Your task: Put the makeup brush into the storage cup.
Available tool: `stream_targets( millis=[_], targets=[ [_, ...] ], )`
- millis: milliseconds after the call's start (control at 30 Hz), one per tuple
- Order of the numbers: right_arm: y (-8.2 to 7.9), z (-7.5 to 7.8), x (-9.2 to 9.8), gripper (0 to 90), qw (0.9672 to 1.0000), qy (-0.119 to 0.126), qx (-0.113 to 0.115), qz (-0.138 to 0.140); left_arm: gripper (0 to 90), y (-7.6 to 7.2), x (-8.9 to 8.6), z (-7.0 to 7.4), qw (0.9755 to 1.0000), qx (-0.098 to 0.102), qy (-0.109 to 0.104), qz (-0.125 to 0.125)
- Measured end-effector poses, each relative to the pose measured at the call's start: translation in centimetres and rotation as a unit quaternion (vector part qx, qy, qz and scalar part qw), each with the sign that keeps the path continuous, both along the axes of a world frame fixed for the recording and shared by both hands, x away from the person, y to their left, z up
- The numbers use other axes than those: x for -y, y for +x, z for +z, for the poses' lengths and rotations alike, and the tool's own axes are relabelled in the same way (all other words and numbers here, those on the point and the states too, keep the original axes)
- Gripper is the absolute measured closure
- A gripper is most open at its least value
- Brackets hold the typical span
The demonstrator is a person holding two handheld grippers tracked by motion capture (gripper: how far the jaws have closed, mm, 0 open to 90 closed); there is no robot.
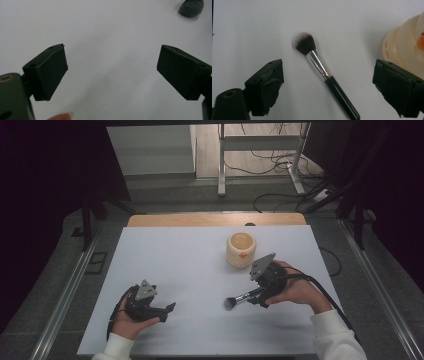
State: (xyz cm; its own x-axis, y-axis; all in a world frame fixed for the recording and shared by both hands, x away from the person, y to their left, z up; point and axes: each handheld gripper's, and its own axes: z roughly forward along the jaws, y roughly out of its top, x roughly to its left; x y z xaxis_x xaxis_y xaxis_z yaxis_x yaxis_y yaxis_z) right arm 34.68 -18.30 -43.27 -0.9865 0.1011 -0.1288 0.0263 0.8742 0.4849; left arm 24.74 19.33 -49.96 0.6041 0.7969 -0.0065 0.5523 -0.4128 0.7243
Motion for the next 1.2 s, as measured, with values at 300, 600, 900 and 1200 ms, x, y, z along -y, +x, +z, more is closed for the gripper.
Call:
stream_targets(
  millis=[300,600,900,1200],
  targets=[
    [0.8,-0.4,-0.7,14.1,0.9996,-0.018,-0.008,0.021,10.0,0.2,0.1,-0.1,1.0000,-0.003,0.004,-0.001],
    [1.4,-2.3,-2.0,16.9,0.9981,-0.045,-0.024,0.034,8.7,0.1,0.0,-0.1,1.0000,-0.002,0.006,0.002],
    [1.6,-3.8,-3.0,23.8,0.9953,-0.080,-0.031,0.045,8.5,0.1,-0.3,-0.1,1.0000,-0.002,0.004,0.008],
    [1.7,-5.1,-3.7,32.8,0.9921,-0.105,-0.037,0.059,8.1,0.1,-0.3,-0.2,1.0000,-0.002,0.004,0.009]
  ],
)
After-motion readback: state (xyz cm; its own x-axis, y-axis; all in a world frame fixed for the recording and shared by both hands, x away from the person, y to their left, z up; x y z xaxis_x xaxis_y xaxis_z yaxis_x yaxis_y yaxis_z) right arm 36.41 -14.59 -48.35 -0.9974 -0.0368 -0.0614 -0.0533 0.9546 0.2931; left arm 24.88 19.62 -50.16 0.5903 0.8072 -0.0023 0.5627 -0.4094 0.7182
